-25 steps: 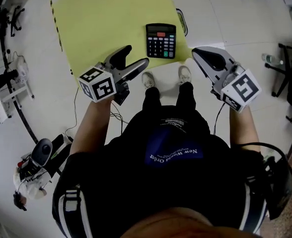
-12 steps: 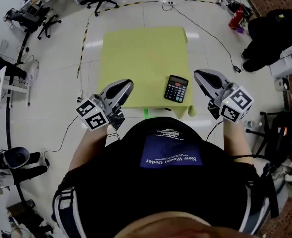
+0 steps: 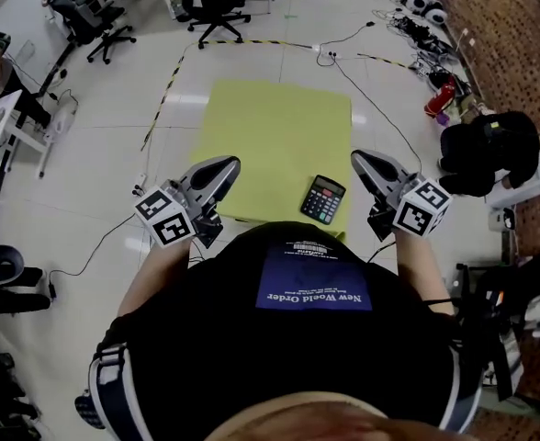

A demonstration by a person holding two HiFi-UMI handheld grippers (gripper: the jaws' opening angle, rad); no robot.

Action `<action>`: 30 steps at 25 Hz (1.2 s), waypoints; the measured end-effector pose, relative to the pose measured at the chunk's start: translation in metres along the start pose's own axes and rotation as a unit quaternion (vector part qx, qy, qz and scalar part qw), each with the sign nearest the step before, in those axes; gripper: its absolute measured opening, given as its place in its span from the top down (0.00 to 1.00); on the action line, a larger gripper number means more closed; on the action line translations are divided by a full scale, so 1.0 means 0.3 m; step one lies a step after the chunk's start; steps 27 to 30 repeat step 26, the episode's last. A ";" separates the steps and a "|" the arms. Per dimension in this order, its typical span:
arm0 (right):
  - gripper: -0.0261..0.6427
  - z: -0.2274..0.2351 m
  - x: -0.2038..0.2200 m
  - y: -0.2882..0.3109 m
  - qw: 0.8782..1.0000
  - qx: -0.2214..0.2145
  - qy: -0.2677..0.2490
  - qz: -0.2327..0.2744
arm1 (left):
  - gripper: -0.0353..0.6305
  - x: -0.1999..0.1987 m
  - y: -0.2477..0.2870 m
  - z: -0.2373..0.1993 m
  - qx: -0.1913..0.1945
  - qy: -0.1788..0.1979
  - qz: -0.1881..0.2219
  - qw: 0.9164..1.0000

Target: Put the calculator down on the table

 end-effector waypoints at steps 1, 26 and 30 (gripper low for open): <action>0.98 0.004 0.002 0.001 1.000 0.001 0.002 -0.001 | 0.94 -0.001 0.004 -0.001 0.002 0.000 0.003 1.000; 0.98 -0.008 0.029 0.007 1.000 -0.005 -0.022 -0.012 | 0.94 0.007 0.050 -0.020 0.011 0.013 -0.018 1.000; 0.98 -0.008 0.029 0.007 1.000 -0.005 -0.022 -0.012 | 0.94 0.007 0.050 -0.020 0.011 0.013 -0.018 1.000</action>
Point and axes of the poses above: the fingertips, and each gripper's own axes: y forward along the fingers, z to its right, x out of its underside, the point moved 4 cm from there along -y, backward along the fingers, and after that the axes turned 12 degrees about x, right-handed, at the moved point
